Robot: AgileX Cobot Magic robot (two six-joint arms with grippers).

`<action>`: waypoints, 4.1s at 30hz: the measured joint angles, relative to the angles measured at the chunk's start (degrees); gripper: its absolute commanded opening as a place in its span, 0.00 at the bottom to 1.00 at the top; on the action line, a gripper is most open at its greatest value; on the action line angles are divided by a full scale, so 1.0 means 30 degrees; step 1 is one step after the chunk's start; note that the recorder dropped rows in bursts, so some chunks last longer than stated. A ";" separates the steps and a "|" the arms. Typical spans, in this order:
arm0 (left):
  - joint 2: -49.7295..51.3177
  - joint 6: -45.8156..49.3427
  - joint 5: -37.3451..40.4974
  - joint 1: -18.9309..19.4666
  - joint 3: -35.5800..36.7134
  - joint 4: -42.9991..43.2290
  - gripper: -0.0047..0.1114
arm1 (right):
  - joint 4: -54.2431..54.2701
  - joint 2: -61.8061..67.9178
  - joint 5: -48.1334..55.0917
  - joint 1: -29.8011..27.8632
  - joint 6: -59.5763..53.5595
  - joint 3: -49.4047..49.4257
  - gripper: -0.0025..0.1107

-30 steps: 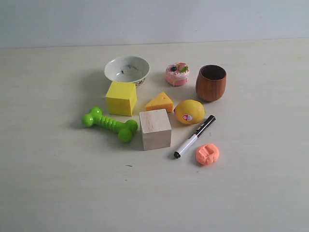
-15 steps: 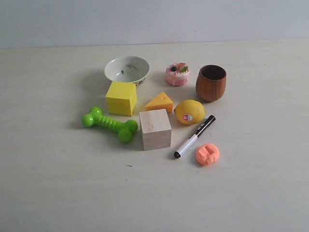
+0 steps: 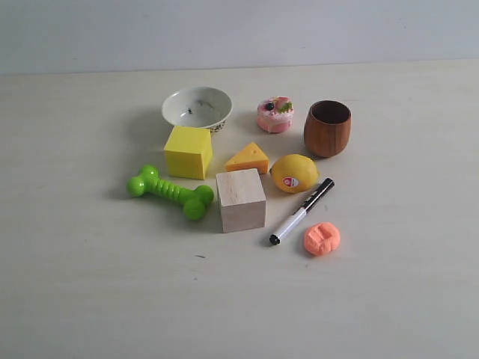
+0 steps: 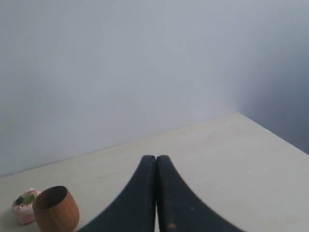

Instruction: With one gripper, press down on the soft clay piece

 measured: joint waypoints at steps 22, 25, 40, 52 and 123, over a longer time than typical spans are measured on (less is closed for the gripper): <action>0.0000 0.0000 0.0000 0.0000 0.0000 0.0000 0.04 | 0.4463 0.0000 -0.3246 0.0000 -0.5103 0.4718 0.02; 0.0000 0.0000 0.0000 0.0000 0.0000 0.0000 0.04 | 0.5405 0.0000 -0.3246 0.0000 -0.6807 0.4718 0.02; 0.0000 0.0000 0.0000 0.0000 0.0000 0.0000 0.04 | 0.6428 0.0000 -0.1345 0.0000 -0.8677 0.4718 0.02; 0.0000 0.0000 0.0000 0.0000 0.0000 0.0000 0.04 | 0.6428 0.0000 -0.1226 0.0000 -0.8712 0.4718 0.02; 0.0000 0.0000 0.0000 0.0000 0.0000 0.0000 0.04 | 0.6428 0.0000 -0.1226 0.0000 -0.8712 0.4718 0.02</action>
